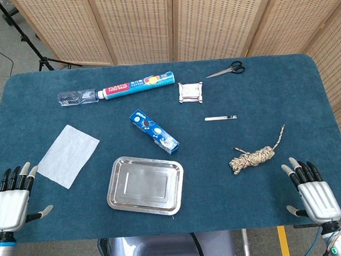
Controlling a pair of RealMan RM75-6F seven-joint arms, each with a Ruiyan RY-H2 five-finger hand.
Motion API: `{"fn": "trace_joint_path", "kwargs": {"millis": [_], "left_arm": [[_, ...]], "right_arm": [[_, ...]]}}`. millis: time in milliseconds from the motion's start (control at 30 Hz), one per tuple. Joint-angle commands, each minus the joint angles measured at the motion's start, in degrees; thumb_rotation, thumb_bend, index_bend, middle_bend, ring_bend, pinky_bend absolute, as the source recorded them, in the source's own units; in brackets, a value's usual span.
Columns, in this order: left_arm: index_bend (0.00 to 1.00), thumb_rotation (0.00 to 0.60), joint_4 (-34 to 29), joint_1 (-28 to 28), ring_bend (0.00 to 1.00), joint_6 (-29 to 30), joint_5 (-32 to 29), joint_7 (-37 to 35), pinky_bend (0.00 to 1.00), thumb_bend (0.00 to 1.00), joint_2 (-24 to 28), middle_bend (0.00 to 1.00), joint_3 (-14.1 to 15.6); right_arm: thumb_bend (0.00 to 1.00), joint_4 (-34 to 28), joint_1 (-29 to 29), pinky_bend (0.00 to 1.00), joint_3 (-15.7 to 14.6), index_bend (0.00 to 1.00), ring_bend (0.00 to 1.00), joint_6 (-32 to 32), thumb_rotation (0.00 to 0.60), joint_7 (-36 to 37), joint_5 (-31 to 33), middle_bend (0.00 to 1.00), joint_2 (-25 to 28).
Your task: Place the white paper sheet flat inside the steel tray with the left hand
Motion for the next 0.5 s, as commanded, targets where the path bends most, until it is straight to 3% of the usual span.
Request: {"fn": "trace_joint_path", "kwargs": {"millis": [33, 500], "left_arm": [[0.00, 0.341, 0.0, 0.0, 0.00, 0.1, 0.1, 0.1, 0.00, 0.02, -0.1, 0.00, 0.1], [0.00, 0.342, 0.8, -0.1, 0.00, 0.0, 0.5, -1.0, 0.00, 0.02, -0.3, 0.00, 0.0]], "right_arm": [[0.00, -0.1, 0.0, 0.00, 0.0, 0.10, 0.00, 0.1, 0.600, 0.1, -0.1, 0.00, 0.1], [0.00, -0.2, 0.1, 0.00, 0.0, 0.10, 0.00, -0.2, 0.600, -0.2, 0.1, 0.00, -0.1]]}}
